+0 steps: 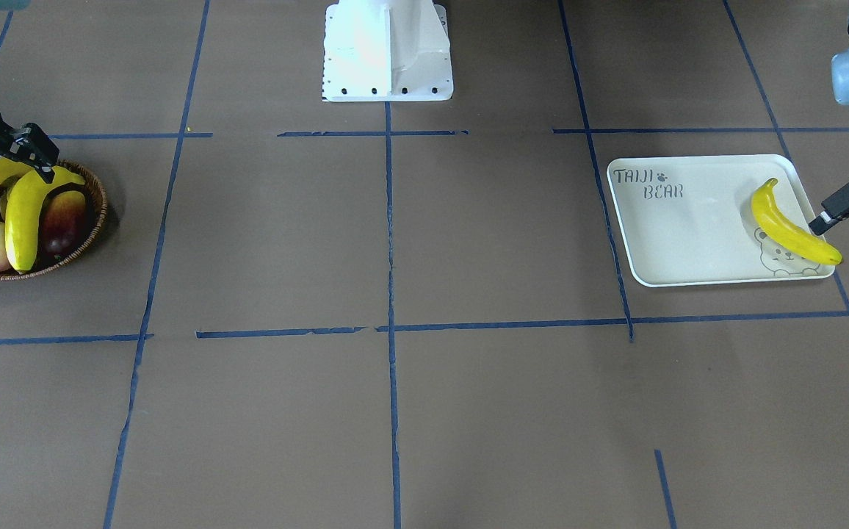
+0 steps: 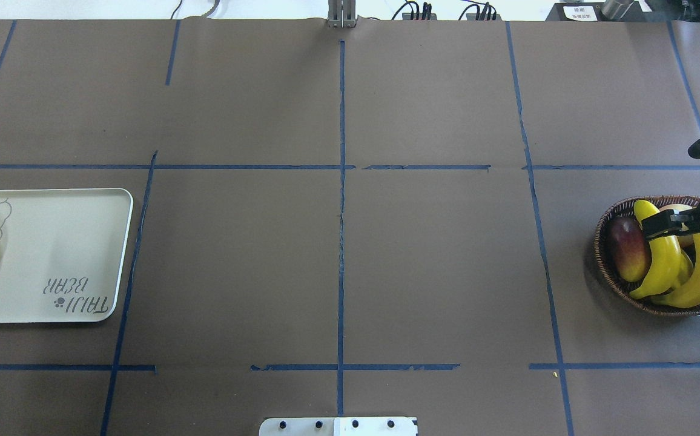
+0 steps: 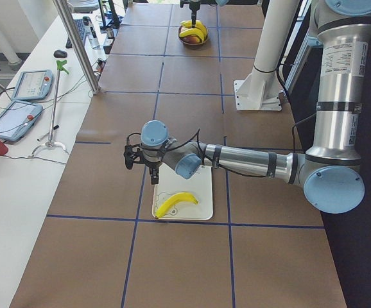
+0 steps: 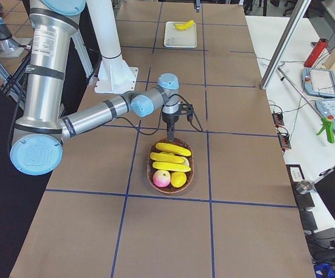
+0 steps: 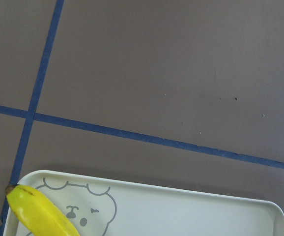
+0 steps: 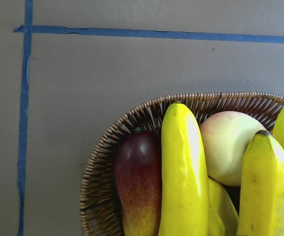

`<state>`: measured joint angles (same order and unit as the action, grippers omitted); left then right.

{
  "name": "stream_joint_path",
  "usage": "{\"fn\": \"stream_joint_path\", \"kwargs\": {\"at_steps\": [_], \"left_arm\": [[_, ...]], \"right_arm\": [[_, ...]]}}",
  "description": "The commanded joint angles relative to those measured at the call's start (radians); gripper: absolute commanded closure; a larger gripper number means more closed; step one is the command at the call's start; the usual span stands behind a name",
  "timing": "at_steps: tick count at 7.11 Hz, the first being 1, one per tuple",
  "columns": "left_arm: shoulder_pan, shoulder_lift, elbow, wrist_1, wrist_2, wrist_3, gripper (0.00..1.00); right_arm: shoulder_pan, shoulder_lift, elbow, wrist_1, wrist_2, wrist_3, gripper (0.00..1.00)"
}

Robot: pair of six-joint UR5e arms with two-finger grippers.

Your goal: Transfer all bananas from basket to plate

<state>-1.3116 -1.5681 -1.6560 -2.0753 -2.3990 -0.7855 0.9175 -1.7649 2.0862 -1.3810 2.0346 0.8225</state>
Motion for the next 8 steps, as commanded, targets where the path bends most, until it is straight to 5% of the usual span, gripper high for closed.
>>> {"fn": "stream_joint_path", "kwargs": {"at_steps": [1, 6, 8], "left_arm": [[0.0, 0.002, -0.005, 0.0, 0.0, -0.001, 0.0], [0.0, 0.0, -0.008, 0.0, 0.0, -0.001, 0.0], [0.0, 0.0, -0.01, 0.0, -0.002, -0.001, 0.0]], "right_arm": [[-0.044, -0.002, -0.063, 0.08, -0.004, 0.061, 0.03], [-0.1, -0.008, -0.106, 0.066, -0.059, 0.061, 0.1], [-0.123, -0.007, -0.11, 0.066, -0.06, 0.06, 0.25]]}}
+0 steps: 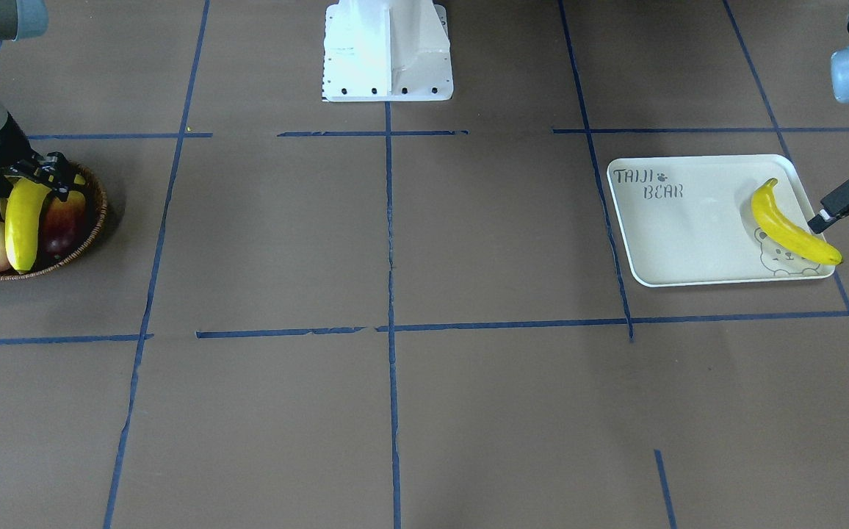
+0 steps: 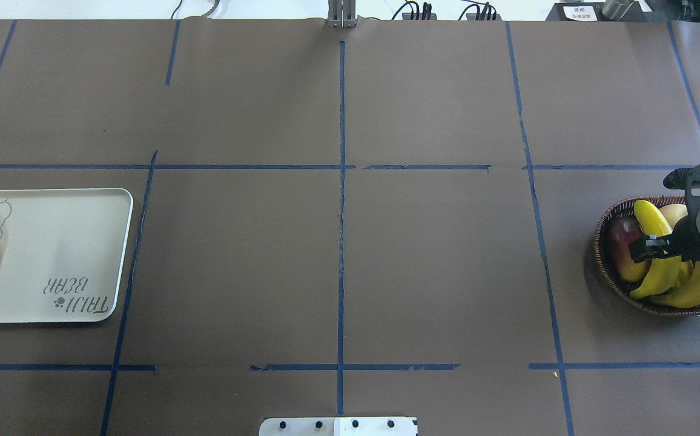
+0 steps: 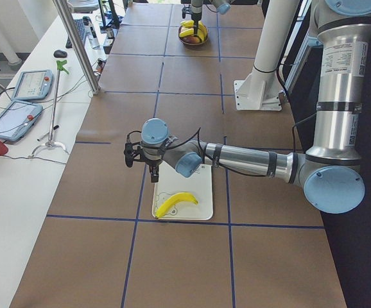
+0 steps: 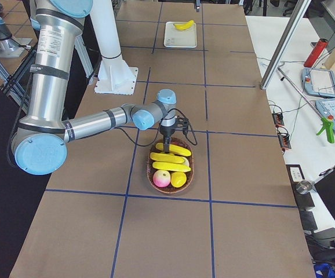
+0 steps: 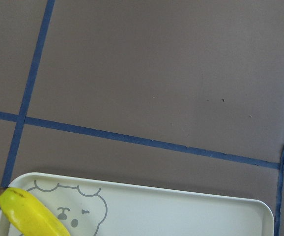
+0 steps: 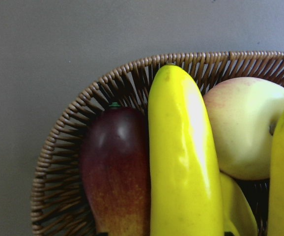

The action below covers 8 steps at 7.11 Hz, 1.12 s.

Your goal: Transfer all bananas from basket to plate

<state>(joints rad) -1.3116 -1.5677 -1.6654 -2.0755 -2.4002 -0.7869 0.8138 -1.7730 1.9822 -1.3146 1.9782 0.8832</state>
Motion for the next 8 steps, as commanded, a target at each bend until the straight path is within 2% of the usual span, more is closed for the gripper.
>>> {"fn": "stream_joint_path", "kwargs": {"at_steps": [1, 2, 3, 4, 5, 6, 8], "left_arm": [[0.002, 0.0, 0.0, 0.0, -0.001, 0.0, 0.0], [0.002, 0.0, 0.001, 0.0, -0.001, 0.0, 0.0], [0.003, 0.0, 0.0, 0.0, -0.001, 0.0, 0.0], [0.003, 0.0, 0.001, 0.0, -0.001, 0.0, 0.0], [0.005, 0.0, 0.001, 0.0, -0.001, 0.0, 0.0], [0.005, -0.002, 0.001, 0.002, -0.001, 0.0, 0.0], [0.005, -0.005, -0.013, -0.017, -0.01, 0.002, 0.0]], "right_arm": [[-0.019, 0.0, -0.005, 0.0, -0.004, -0.001, 0.44], [-0.018, 0.0, 0.003, 0.0, -0.002, -0.001, 0.67], [-0.013, -0.009, 0.021, 0.0, -0.002, -0.004, 0.78], [-0.006, -0.02, 0.047, -0.002, -0.002, -0.007, 0.95], [0.02, -0.038, 0.094, -0.002, 0.005, -0.009, 0.99], [0.051, -0.033, 0.139, -0.008, 0.02, -0.01, 1.0], [0.061, 0.083, 0.155, -0.019, 0.039, -0.001, 0.99]]}}
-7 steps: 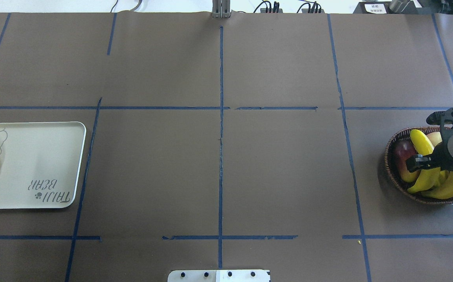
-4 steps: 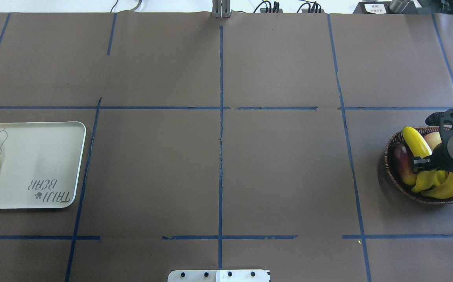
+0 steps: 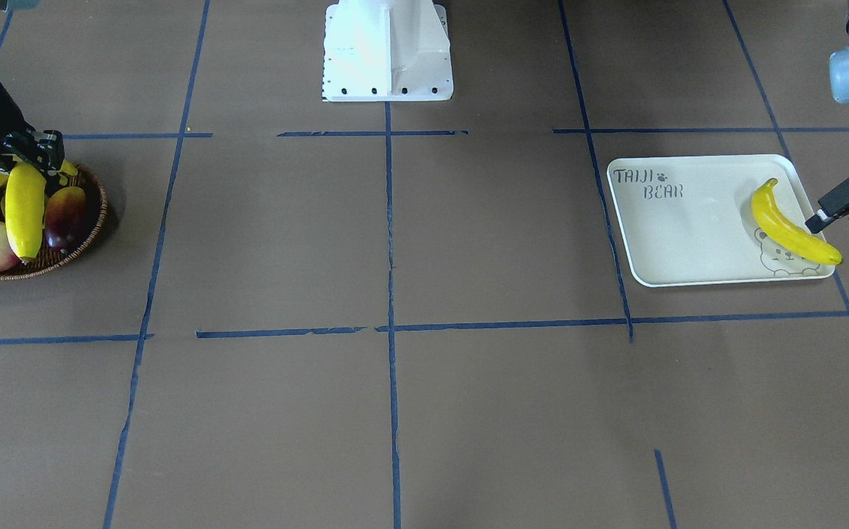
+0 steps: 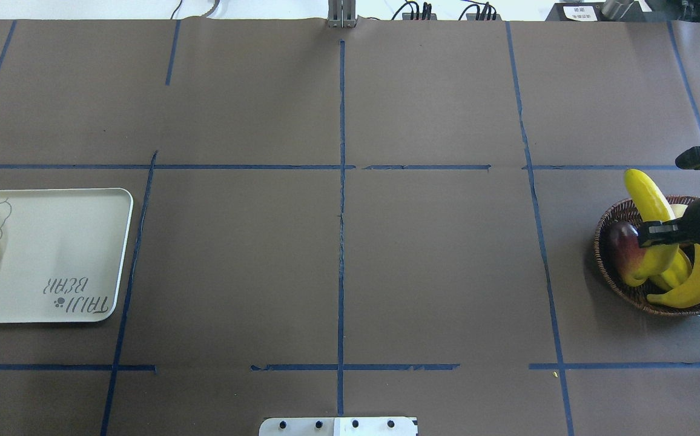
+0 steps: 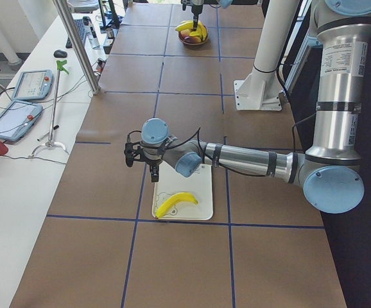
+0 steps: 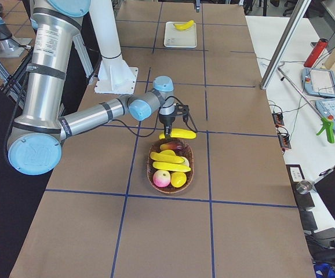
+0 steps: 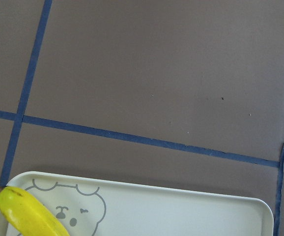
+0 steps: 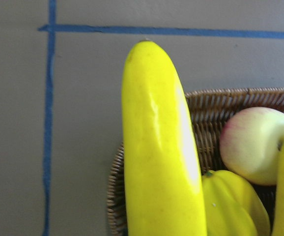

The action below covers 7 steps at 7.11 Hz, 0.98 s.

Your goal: Transfer all bananas from basket to plate

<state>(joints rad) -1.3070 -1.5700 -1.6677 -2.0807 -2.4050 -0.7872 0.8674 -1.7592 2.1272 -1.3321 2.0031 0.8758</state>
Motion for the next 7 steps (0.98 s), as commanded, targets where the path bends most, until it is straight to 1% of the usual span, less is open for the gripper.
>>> {"fn": "stream_joint_path", "kwargs": {"at_steps": [1, 2, 3, 4, 5, 6, 7], "left_arm": [[0.011, -0.024, -0.026, -0.013, -0.006, -0.006, 0.0], [0.055, -0.05, -0.032, -0.013, -0.017, -0.01, 0.0], [0.087, -0.085, -0.032, -0.016, -0.019, -0.061, 0.0], [0.139, -0.163, -0.047, -0.016, -0.019, -0.21, 0.0], [0.178, -0.241, -0.058, -0.018, -0.019, -0.327, 0.0], [0.221, -0.313, -0.06, -0.018, -0.017, -0.463, 0.0], [0.28, -0.387, -0.075, -0.018, -0.017, -0.612, 0.0]], "right_arm": [[0.007, 0.16, -0.007, 0.001, 0.046, 0.018, 0.97], [0.005, 0.25, -0.035, 0.008, 0.057, 0.107, 0.97], [-0.036, 0.362, -0.062, 0.03, 0.057, 0.227, 0.96], [-0.091, 0.456, -0.096, 0.068, 0.048, 0.347, 0.96], [-0.119, 0.545, -0.158, 0.171, 0.037, 0.447, 0.96], [-0.18, 0.567, -0.224, 0.338, -0.022, 0.518, 0.97], [-0.244, 0.589, -0.304, 0.52, -0.118, 0.585, 0.98]]}}
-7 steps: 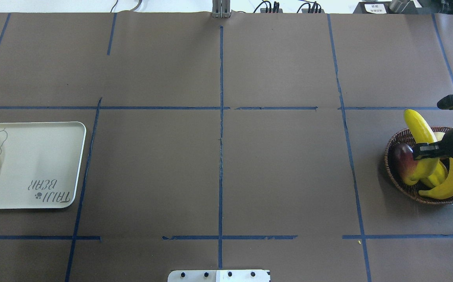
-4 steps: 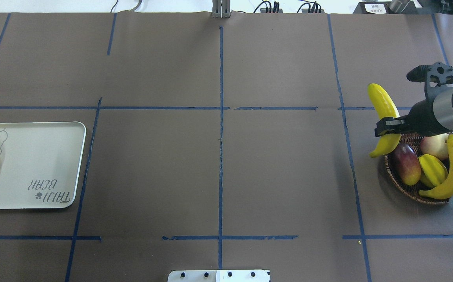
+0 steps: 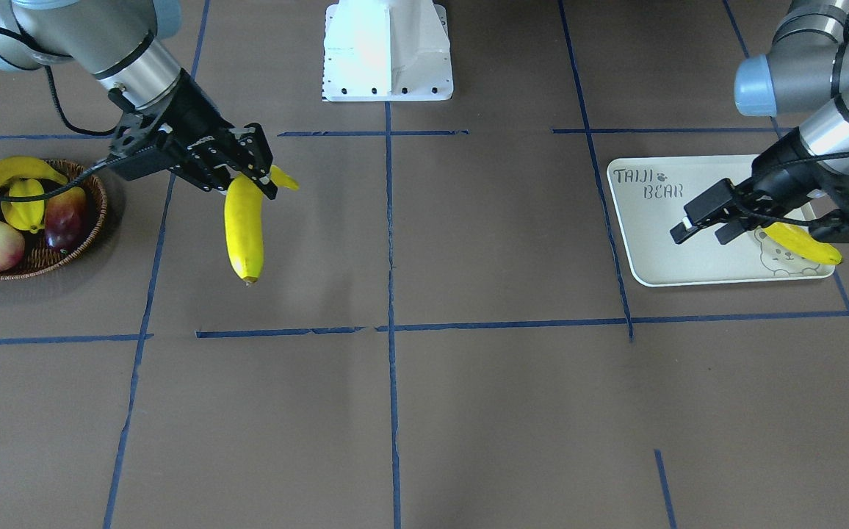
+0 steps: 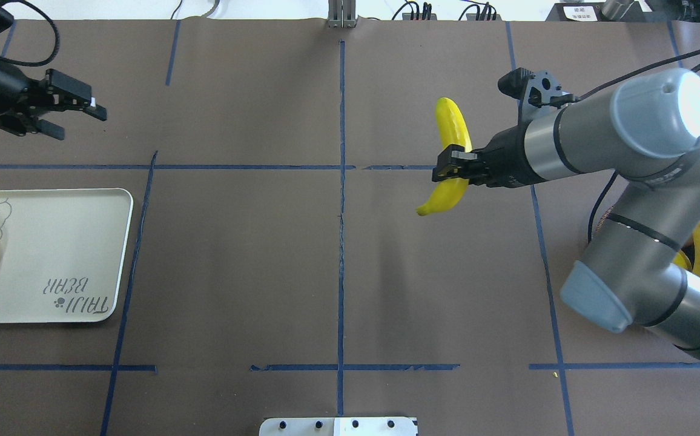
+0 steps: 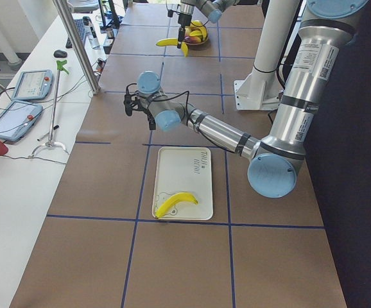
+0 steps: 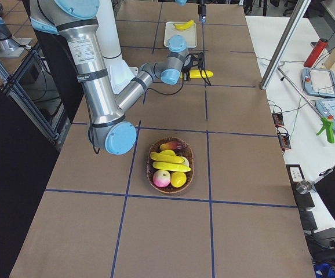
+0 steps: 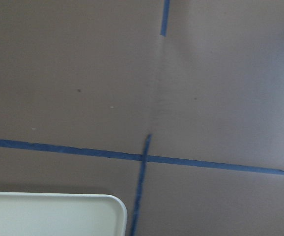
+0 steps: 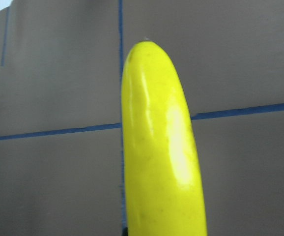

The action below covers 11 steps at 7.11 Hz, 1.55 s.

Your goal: Transfer all bananas from basket to plate

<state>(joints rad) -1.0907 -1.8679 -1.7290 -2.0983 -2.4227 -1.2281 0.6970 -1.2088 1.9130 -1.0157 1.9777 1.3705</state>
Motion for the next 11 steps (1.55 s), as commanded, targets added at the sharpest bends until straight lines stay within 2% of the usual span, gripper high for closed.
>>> {"fn": "stream_joint_path", "kwargs": {"at_steps": [1, 2, 4, 5, 7, 9, 11], "left_arm": [[0.102, -0.132, -0.033, 0.0, 0.007, -0.28, 0.0], [0.153, -0.193, -0.035, -0.003, 0.025, -0.369, 0.0], [0.253, -0.263, -0.034, -0.087, 0.187, -0.534, 0.0], [0.281, -0.27, -0.023, -0.136, 0.223, -0.574, 0.0], [0.311, -0.322, -0.003, -0.129, 0.262, -0.616, 0.0], [0.389, -0.364, 0.026, -0.124, 0.384, -0.649, 0.0], [0.4, -0.372, 0.061, -0.126, 0.386, -0.646, 0.0]], "right_arm": [[-0.105, 0.067, -0.124, 0.292, -0.121, 0.152, 0.98], [-0.125, 0.113, -0.147, 0.298, -0.146, 0.154, 0.98], [-0.149, 0.162, -0.169, 0.298, -0.183, 0.159, 0.98], [-0.16, 0.166, -0.167, 0.298, -0.183, 0.159, 0.98], [-0.181, 0.175, -0.166, 0.295, -0.192, 0.154, 0.97], [-0.195, 0.192, -0.166, 0.284, -0.198, 0.142, 0.98], [-0.205, 0.196, -0.164, 0.282, -0.198, 0.128, 0.97]]}}
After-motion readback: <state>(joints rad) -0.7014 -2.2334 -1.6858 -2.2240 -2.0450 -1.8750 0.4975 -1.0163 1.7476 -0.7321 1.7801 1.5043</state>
